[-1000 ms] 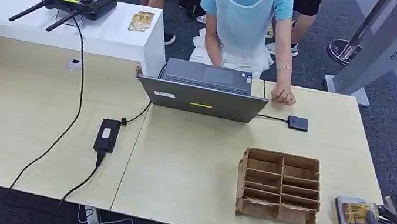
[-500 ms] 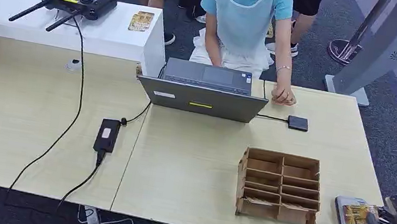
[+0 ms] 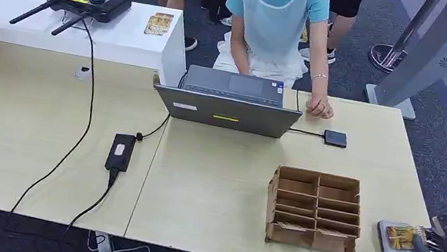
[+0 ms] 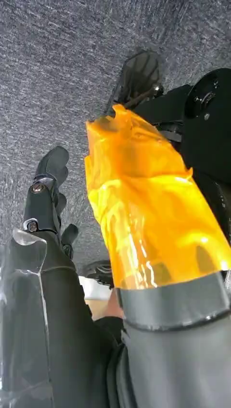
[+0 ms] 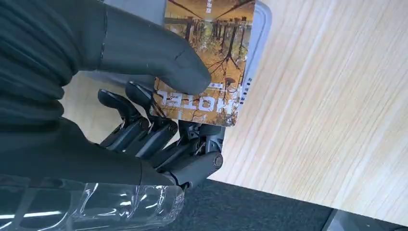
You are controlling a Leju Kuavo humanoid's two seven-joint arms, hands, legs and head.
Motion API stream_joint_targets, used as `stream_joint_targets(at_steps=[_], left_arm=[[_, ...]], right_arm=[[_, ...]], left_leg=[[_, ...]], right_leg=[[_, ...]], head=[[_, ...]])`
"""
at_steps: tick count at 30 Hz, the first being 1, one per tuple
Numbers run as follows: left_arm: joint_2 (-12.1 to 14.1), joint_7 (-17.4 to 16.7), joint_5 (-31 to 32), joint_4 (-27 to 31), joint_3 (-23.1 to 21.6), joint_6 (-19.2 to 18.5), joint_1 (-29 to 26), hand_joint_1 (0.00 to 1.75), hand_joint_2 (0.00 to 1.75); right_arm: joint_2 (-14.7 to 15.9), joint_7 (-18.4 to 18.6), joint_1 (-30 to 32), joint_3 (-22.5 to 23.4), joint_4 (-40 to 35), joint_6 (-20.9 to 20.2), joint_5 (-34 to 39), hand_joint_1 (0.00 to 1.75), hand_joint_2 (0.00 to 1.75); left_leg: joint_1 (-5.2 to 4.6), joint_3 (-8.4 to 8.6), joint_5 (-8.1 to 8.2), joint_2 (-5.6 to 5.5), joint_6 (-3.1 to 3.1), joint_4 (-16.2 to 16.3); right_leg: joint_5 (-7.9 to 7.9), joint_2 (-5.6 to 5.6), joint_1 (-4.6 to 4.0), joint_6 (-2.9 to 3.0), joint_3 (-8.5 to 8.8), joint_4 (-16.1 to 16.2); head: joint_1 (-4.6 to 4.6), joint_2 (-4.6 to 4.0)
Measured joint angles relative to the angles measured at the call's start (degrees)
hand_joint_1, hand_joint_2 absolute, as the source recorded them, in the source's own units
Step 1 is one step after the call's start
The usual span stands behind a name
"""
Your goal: Pass the card to the sensor for recognition and then transmit it.
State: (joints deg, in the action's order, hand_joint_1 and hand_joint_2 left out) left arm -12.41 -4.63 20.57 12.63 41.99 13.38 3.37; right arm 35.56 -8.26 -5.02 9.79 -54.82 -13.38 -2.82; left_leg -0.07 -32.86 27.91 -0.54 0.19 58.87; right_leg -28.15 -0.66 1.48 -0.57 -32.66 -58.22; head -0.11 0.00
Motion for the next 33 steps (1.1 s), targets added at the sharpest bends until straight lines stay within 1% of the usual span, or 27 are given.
stream_joint_targets(at_steps=[21,33], left_arm=[[0.33,-0.42,2.21,0.0,-2.07,-0.55,-0.13,0.0,0.0],[0.57,-0.57,5.4,0.0,-4.24,-1.55,-0.17,0.0,0.0]], right_arm=[[0.0,-0.59,-1.56,-0.02,-0.09,-0.06,0.31,1.75,1.75],[1.14,-2.1,-3.69,-0.11,-3.87,-1.64,3.96,1.75,1.75]], left_leg=[[0.0,-0.02,0.0,-0.01,0.0,0.0],[0.0,-0.02,-0.01,-0.02,-0.01,0.0]], right_leg=[[0.0,-0.01,0.0,0.0,0.0,0.0],[0.0,-0.02,0.0,0.0,0.0,-0.01]], head=[[0.0,0.0],[0.0,0.0]])
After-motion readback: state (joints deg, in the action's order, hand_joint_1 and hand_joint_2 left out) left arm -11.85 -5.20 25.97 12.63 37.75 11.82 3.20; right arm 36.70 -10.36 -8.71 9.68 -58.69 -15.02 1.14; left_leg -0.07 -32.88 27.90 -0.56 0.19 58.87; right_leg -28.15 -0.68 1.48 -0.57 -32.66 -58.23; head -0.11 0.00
